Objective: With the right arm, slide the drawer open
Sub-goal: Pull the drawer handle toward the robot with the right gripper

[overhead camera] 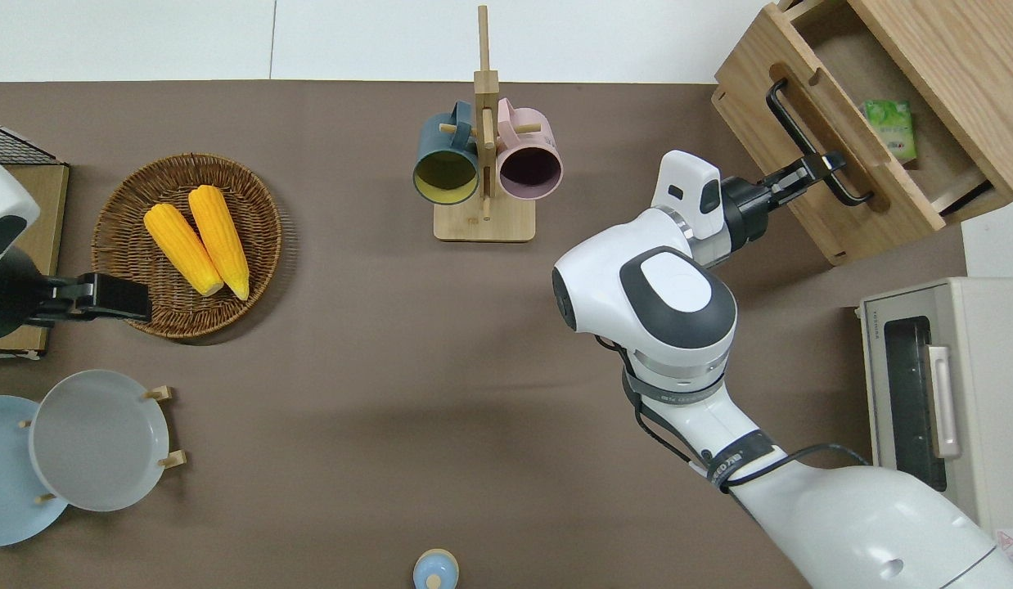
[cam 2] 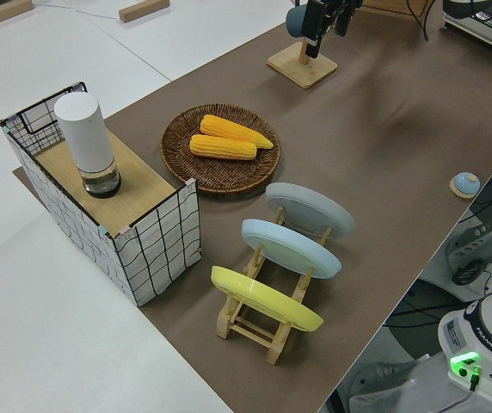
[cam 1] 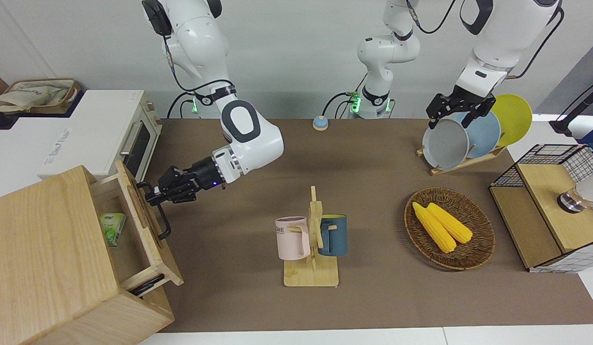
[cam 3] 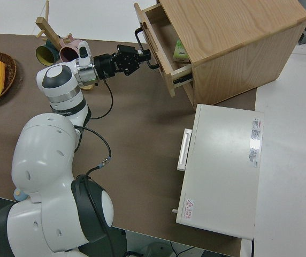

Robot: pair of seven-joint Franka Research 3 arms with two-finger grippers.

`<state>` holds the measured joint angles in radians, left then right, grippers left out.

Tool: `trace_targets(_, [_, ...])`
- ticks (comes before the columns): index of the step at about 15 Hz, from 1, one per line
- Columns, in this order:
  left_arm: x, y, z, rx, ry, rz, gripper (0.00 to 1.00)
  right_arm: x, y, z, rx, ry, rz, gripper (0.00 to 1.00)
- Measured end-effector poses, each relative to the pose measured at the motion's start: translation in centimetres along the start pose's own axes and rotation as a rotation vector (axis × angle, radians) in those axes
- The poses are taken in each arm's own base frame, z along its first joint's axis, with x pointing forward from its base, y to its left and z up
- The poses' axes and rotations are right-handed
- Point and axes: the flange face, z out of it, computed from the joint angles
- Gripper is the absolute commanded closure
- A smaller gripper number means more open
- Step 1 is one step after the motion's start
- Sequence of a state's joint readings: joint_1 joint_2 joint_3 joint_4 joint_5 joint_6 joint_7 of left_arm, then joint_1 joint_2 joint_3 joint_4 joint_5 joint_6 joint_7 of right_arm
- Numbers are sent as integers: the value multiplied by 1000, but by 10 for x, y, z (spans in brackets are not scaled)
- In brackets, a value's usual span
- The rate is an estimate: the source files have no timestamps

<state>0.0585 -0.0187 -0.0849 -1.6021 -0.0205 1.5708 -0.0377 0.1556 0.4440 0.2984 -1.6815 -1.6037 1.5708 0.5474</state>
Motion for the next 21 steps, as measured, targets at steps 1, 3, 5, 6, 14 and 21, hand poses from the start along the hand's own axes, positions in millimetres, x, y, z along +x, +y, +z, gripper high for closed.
trace_targets(1, [0,0,0,0,0,0,2,0,0,-5,3,-3,0,986])
trace_targets(3, [0,0,0,0,0,0,5,-1,0,-13,6,-6,-1,988])
trace_targets(5, [0,0,0,0,0,0,5,-1,-1,-22,9,-11,-2,988])
trace_targets(6, [0,0,0,0,0,0,5,-2,-1,-27,11,-14,-3,988])
trace_targets(14, [0,0,0,0,0,0,5,-6,-3,-70,29,-32,-9,988])
trace_targets(21, [0,0,0,0,0,0,5,-10,-3,-101,47,-42,-14,992])
